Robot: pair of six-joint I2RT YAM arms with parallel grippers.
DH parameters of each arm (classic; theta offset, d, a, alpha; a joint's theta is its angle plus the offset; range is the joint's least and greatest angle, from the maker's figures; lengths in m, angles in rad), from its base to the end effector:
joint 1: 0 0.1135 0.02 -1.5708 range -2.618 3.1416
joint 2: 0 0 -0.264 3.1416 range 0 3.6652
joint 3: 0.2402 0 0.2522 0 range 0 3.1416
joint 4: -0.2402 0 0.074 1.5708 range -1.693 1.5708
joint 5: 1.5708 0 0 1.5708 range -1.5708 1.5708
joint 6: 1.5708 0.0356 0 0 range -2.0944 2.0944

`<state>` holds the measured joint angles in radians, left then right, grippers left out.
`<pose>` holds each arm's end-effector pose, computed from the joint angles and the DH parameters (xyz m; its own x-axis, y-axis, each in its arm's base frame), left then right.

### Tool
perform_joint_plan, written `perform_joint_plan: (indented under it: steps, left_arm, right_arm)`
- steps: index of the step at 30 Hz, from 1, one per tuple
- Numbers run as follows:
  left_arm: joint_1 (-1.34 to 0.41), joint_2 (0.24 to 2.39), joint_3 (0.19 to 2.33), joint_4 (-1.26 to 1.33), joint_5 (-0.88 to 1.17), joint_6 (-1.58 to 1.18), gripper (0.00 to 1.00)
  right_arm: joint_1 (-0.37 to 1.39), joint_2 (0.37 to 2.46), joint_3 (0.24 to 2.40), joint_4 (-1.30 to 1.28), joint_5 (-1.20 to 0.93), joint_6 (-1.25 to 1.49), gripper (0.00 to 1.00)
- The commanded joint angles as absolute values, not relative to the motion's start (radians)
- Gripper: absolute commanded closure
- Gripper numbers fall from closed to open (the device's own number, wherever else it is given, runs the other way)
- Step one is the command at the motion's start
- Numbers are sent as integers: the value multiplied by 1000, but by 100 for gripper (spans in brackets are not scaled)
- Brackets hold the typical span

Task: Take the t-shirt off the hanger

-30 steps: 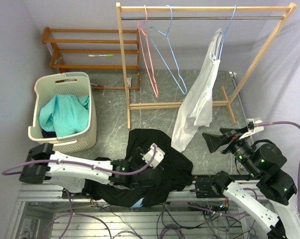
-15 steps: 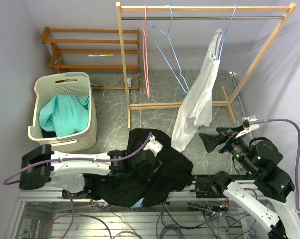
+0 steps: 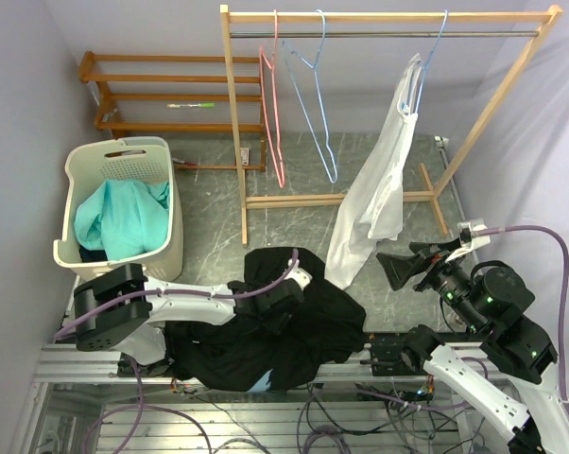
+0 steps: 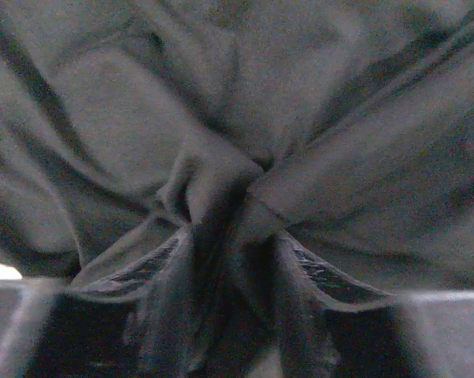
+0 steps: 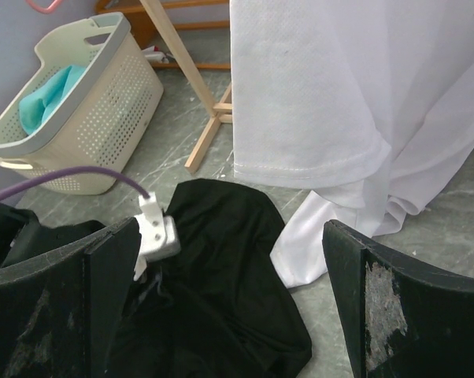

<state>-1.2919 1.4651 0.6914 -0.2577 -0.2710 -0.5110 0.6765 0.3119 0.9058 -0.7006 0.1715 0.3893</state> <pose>0.0821 -0.2521 0.1548 -0.6405 0.5251 -0.5603 0.6594 0.7500 -0.0508 0.0402 0.0245 0.3697 -0.2607 0.2703 -0.9268 -0.4168 0.8344 0.3606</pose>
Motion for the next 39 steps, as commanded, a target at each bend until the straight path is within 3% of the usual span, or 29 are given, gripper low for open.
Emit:
perform_joint_plan:
  steps: [1,2,3,10,18,22,30,39]
  left_arm:
    - [-1207,1516,652,-154,-88,-545,73]
    - [-1188,1523,644,-146,-69,-554,88]
    - [-1174,1523,638,-147,-60,-563,92]
    - [-1139,1298,704,-360,-174,-603,93]
    - [-960,1064,1157,-887,-475,-516,93]
    - [-805,1085,1376,-1022,-546,-416,93]
    - [-412,1191,1699,-1060,-387,-275,93]
    - [-199,1417,2319,-1107,-333,-356,93]
  right_arm:
    - [681,305,897,-678,170,395,0]
    - [681,305,895,-678,170,395,0]
    - [681,303,896,-678,171,396,0]
    - [681,298,891,-683,171,401,0]
    - [681,307,890,-685,171,403,0]
    - [681,308,891,-685,172,402,0]
    - [681,311,891,-686,171,404,0]
    - [681,329,893,-689,163,401,0]
